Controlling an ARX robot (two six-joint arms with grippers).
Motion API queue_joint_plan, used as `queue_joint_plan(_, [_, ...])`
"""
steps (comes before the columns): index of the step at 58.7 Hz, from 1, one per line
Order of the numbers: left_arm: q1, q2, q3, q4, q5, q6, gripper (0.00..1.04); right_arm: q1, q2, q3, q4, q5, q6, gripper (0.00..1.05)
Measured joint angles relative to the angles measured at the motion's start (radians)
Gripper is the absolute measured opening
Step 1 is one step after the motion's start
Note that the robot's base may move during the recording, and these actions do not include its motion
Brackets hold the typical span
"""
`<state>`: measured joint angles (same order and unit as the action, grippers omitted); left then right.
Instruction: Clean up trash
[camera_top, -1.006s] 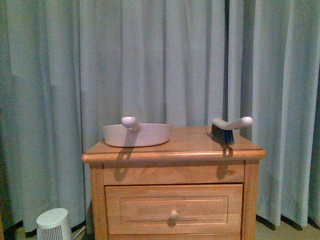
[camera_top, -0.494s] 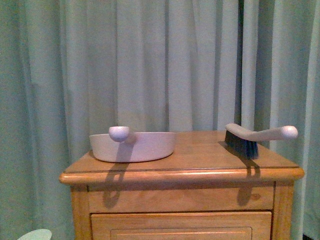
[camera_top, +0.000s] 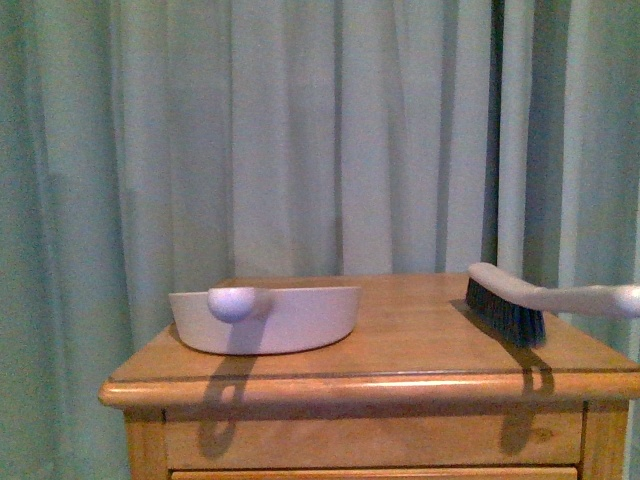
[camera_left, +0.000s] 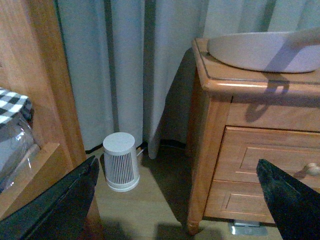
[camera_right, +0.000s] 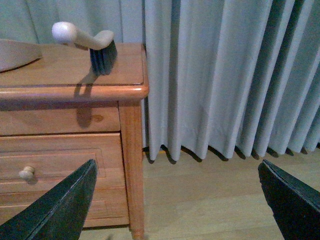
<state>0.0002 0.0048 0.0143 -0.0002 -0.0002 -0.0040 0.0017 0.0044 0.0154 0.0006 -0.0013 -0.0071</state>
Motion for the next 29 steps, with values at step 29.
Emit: queue_joint_plan(29, [0.049,0.189,0.093,-0.155,0.219,-0.059,0.97,0.0,0.0,0.0,-0.001,0.001,0.001,0.97])
